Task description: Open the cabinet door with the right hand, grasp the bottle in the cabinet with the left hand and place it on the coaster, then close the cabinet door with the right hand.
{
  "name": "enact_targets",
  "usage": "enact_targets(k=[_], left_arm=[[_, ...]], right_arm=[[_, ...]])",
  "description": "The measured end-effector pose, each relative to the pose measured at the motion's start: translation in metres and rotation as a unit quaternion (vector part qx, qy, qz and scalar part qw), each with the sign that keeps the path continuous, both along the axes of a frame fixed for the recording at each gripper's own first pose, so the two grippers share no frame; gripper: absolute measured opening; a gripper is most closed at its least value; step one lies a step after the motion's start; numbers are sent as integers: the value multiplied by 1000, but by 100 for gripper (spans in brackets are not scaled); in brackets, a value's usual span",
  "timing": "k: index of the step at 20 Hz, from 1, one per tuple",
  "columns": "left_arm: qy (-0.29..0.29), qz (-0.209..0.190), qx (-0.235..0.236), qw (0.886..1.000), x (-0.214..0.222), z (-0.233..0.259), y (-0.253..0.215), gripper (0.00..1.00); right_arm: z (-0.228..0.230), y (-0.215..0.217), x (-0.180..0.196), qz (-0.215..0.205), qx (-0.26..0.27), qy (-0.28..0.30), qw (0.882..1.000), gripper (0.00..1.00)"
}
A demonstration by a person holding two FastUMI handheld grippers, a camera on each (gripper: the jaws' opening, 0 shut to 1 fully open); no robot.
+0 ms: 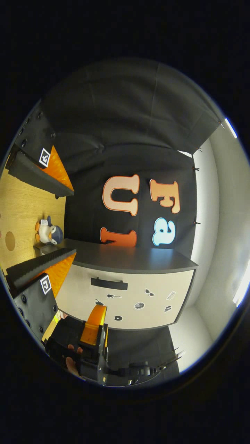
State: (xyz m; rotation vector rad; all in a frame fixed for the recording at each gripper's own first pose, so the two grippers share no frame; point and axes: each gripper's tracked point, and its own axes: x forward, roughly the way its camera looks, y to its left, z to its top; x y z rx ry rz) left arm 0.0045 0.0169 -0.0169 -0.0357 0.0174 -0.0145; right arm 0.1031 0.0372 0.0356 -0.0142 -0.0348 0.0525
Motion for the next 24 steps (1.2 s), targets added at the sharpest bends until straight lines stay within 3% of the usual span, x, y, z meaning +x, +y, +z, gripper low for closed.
enact_targets(k=[6,10,11,12,15,17,19,22,24], left_arm=[[16,15,-4,1000,6,-17,26,99],[23,34,-11,999,12,-26,51,99],[24,38,-13,999,13,-28,57,94],[27,41,-18,999,13,-32,62,99],[42,48,-24,998,18,-47,74,96],[49,52,-23,997,20,-53,81,99],[51,56,-23,997,22,-56,87,96],[55,54,-23,997,23,-59,90,99],[56,50,-18,997,23,-59,89,96]], right_arm=[[10,17,65,5,-9,1,1000,94],[5,18,104,-9,4,2,1000,95],[-1,17,113,-12,2,9,1000,95],[-4,18,120,-13,-1,12,1000,94],[-5,14,139,-25,2,9,1000,93],[-6,8,146,-39,-2,6,999,86],[-11,5,151,-48,-2,15,999,72],[-16,5,147,-52,7,16,999,38],[-14,5,146,-50,20,17,998,36]])
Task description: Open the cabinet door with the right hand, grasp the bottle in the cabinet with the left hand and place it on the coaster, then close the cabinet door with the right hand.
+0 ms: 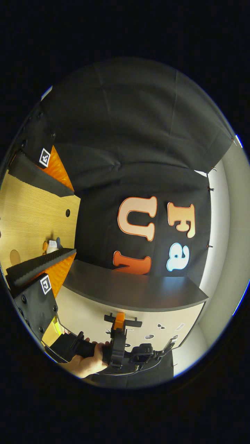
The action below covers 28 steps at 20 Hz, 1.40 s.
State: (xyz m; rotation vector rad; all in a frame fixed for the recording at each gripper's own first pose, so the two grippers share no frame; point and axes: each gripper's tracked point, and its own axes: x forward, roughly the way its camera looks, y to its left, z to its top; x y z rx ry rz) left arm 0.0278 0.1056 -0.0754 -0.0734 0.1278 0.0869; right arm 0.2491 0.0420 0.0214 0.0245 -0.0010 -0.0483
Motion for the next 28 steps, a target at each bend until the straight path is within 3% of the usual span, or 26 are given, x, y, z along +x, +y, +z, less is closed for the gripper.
enact_targets(k=[6,10,15,18,28], left_arm=[[0,-17,9,1000,-2,1,-14,96],[0,-30,13,999,-17,3,-30,96],[3,-45,15,999,-30,1,-54,96],[5,-56,14,998,-36,-1,-69,96],[-2,-76,26,997,-54,3,-105,96]], right_arm=[[0,2,-17,8,12,9,1000,24],[2,-1,-53,8,29,7,1000,20],[-4,-45,-135,-13,39,6,999,22],[-7,-73,-172,-22,48,3,999,17],[-10,-146,-248,-75,52,-2,996,17]])
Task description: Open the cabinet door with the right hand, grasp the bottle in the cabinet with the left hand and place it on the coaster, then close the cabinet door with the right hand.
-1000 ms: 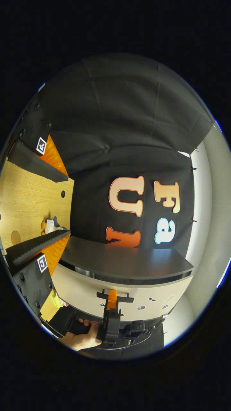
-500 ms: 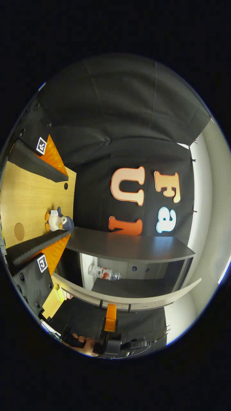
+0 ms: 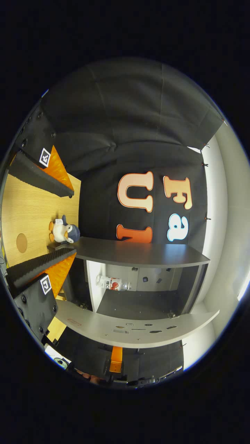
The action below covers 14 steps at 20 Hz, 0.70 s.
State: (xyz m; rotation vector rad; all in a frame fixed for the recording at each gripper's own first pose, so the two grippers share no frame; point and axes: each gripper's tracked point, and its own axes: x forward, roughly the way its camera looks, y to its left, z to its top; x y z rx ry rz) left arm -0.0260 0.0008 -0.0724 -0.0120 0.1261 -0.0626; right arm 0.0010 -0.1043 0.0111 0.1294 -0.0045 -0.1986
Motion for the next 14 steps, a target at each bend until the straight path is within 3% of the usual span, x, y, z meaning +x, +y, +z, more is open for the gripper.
enact_targets(k=[1,5,6,14], left_arm=[[2,-2,-1,1000,-1,0,-4,96],[10,-18,-7,1000,0,-6,-20,96],[13,-24,-11,1000,0,-8,-27,96],[24,-32,-21,999,2,-16,-76,97]], right_arm=[[-3,-8,-9,0,3,2,1000,12],[-5,-35,-25,-12,-8,8,1000,17],[-5,-41,-28,-16,-8,8,1000,9],[2,-124,-52,-29,-2,2,1000,10]])
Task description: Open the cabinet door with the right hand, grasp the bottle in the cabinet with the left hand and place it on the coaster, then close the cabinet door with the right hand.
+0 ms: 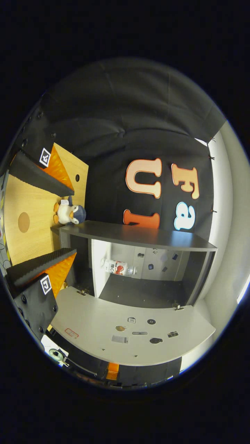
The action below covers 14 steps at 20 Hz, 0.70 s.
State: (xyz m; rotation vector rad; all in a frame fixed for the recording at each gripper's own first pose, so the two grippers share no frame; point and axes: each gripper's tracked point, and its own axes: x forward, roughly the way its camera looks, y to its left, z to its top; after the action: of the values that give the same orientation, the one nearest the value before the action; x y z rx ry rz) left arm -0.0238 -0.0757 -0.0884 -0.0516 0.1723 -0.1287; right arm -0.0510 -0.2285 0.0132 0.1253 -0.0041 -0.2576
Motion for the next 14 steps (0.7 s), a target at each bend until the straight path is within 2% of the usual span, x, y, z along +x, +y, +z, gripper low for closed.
enact_targets(k=[2,3,4,5,6,7,8,9,14], left_arm=[[-7,2,3,1000,-1,4,-13,99],[-7,1,5,1000,-1,4,-21,99],[-8,0,7,1000,-2,3,-29,99],[-8,-1,11,1000,-3,3,-36,99],[-7,-1,14,1000,-4,2,-43,97],[-7,-1,16,1000,-5,1,-49,97],[-8,-1,17,1000,-6,1,-55,99],[-9,0,19,1000,-7,2,-59,97],[-12,0,21,1000,-8,3,-78,99]], right_arm=[[2,-23,-3,3,0,0,1000,6],[0,-33,-7,13,-4,1,1000,10],[0,-40,-8,28,-6,0,1000,0],[0,-47,-9,42,-6,-2,999,10],[0,-55,-9,52,-1,-3,999,0],[1,-65,-9,58,3,-4,998,5],[0,-73,-10,64,4,-6,998,0],[1,-81,-9,71,2,-6,997,4],[1,-106,-7,111,1,-6,994,4]])
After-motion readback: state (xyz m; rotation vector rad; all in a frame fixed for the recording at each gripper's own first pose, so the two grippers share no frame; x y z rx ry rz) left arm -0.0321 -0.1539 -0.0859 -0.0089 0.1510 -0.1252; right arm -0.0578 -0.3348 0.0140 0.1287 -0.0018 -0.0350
